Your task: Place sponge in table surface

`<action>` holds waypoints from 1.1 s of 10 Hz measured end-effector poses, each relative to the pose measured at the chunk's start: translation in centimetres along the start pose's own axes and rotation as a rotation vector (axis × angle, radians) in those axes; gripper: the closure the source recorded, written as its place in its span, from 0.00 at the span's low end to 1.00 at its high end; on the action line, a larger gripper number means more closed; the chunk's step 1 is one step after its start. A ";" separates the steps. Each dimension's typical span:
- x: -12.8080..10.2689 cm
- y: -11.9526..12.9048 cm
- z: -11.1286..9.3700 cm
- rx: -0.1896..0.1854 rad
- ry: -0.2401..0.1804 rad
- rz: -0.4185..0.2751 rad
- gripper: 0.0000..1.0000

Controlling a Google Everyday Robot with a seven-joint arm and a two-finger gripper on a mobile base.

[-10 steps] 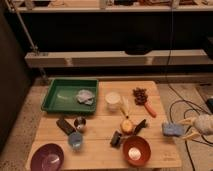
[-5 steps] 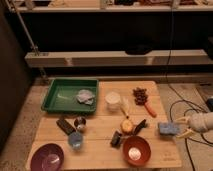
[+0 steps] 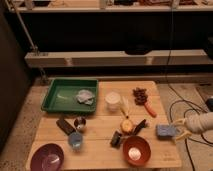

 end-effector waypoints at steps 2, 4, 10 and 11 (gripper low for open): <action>0.1 0.3 0.7 -0.022 0.000 0.005 0.98; 0.2 0.3 1.1 -0.032 -0.001 0.013 0.86; -0.6 0.1 2.0 -0.047 -0.028 0.011 0.25; -0.7 0.1 2.1 -0.050 -0.033 0.009 0.21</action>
